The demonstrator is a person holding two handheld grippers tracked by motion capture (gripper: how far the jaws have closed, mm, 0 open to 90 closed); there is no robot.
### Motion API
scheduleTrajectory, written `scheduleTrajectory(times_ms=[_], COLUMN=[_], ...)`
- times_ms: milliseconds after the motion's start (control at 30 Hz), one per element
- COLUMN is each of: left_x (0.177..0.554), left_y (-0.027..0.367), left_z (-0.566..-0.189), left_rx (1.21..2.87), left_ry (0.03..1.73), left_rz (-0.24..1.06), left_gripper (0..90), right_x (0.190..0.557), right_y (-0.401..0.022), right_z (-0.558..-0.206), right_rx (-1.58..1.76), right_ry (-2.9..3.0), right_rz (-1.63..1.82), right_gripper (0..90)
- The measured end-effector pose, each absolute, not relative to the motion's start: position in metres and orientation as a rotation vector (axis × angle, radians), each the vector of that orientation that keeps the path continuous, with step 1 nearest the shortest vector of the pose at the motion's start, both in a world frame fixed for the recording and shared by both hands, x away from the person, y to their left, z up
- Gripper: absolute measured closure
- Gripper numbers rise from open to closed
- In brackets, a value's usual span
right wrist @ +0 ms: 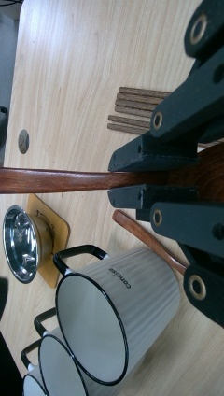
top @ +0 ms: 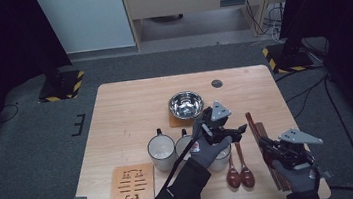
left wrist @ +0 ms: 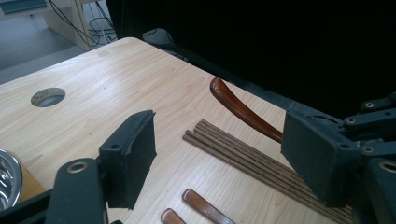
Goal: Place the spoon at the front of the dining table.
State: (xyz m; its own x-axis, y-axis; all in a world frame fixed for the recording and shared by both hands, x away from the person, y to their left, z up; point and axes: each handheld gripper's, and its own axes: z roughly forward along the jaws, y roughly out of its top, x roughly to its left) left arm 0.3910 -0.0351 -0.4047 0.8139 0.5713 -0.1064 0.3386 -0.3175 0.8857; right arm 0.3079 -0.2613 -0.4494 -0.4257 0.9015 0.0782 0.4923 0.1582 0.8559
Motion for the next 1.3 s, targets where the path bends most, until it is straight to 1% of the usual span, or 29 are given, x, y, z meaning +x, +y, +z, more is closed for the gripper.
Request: scheduleTrajectory(times_ms=[100,433,1300], left_x=[0.392,0.397,0.401], left_y=[-0.038,-0.046,-0.065], left_z=[-0.406,-0.412,-0.421], left_rx=[1.935,1.927,1.929], left_ry=[0.683,0.695,0.678], left_rz=[0.264,0.230,0.217], left_gripper=[27.0,27.9,34.4], right_x=[0.308,0.307,0.306], right_y=[-0.261,-0.262,-0.259], right_z=[-0.449,-0.448,-0.446], right_rx=[1.317,1.309,1.276], right_ry=[1.983,1.984,1.990], right_rz=[1.196,1.201,1.218], right_gripper=[81.1,81.1,81.1])
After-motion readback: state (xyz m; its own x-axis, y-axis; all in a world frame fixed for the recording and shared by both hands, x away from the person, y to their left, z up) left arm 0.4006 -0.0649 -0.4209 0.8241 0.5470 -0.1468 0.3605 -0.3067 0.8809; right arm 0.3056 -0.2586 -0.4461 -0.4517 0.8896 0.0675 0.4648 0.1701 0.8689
